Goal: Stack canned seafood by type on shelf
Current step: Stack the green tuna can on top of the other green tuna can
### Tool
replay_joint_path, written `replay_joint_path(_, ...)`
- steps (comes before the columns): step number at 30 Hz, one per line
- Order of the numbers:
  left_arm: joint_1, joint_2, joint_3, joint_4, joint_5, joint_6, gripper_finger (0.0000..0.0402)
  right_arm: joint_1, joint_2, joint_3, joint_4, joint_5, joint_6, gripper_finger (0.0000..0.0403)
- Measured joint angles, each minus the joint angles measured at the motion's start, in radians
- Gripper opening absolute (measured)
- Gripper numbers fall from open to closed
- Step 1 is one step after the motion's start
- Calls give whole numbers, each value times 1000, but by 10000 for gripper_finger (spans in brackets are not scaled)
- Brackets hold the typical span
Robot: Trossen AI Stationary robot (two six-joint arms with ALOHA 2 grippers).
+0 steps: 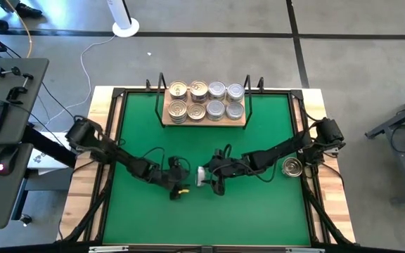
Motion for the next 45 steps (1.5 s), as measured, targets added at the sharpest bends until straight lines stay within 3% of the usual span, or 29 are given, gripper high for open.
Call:
replay_joint_path(3, -48, -45, -5, -62, -90, 4, 256, 0, 0, 10, -2, 1, 0, 291)
replay_joint_path(8, -139, -53, -4, -1, -294, 61, 255, -2, 0, 11, -2, 15, -3, 291)
replay_joint_path(12, -161, -49, -5, 27, -357, 46, 255, 5, -25, 11, -32, 16, -129, 291)
replay_joint_path(17, -132, -49, -5, 106, -248, 73, 254, 29, -82, 120, -284, 8, -481, 291)
replay_joint_path(23, -50, -49, -5, 184, -132, 170, 254, 3, -30, 295, -548, -61, -857, 291)
replay_joint_path(30, 18, -49, -5, 217, -17, 228, 254, -33, 65, 410, -637, -104, -1058, 291)
replay_joint_path(37, 61, -49, -5, 219, 3, 265, 254, -41, 141, 486, -752, -112, -1199, 291)
replay_joint_path(45, 89, -49, -5, 221, 40, 274, 254, -30, 199, 488, -736, -119, -1234, 273)
